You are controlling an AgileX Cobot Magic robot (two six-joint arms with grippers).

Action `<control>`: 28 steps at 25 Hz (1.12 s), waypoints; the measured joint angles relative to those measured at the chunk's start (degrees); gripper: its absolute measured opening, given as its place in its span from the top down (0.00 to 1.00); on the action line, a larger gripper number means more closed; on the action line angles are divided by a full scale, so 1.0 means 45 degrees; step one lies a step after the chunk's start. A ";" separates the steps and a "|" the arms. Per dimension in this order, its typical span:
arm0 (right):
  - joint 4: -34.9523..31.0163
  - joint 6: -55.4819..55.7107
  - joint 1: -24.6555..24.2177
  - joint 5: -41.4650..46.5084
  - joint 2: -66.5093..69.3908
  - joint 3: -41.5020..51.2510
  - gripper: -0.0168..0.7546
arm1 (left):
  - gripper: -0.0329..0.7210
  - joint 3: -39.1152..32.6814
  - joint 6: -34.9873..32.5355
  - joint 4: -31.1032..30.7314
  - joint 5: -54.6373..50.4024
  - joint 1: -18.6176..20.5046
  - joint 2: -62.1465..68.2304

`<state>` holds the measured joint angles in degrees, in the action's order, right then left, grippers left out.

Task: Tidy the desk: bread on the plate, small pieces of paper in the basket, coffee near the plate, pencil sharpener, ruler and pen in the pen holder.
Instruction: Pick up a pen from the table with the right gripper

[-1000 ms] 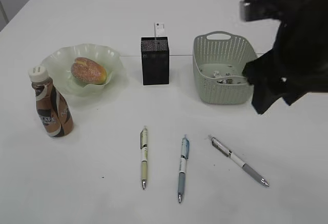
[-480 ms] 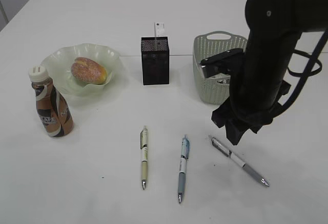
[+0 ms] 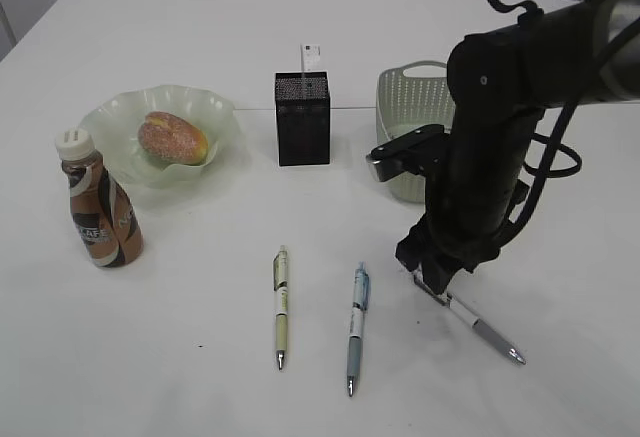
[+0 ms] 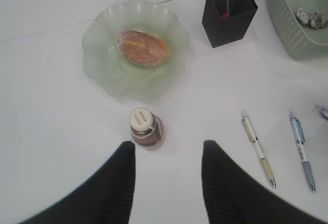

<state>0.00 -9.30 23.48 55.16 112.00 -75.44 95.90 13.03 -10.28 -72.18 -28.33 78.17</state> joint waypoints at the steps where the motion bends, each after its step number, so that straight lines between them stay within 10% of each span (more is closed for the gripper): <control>1: 0.0000 0.0000 0.0000 -0.0098 0.0058 0.0000 0.50 | 0.53 0.0000 0.0000 0.0000 0.0000 0.0000 0.0000; 28: 0.0538 -0.0052 0.0000 0.0199 0.1634 -0.0106 0.50 | 0.56 0.0000 0.0000 -0.0203 0.0000 0.0000 0.0000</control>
<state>2.42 -9.53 23.48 56.05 119.35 -75.91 95.90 13.03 -11.20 -72.18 -28.33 78.17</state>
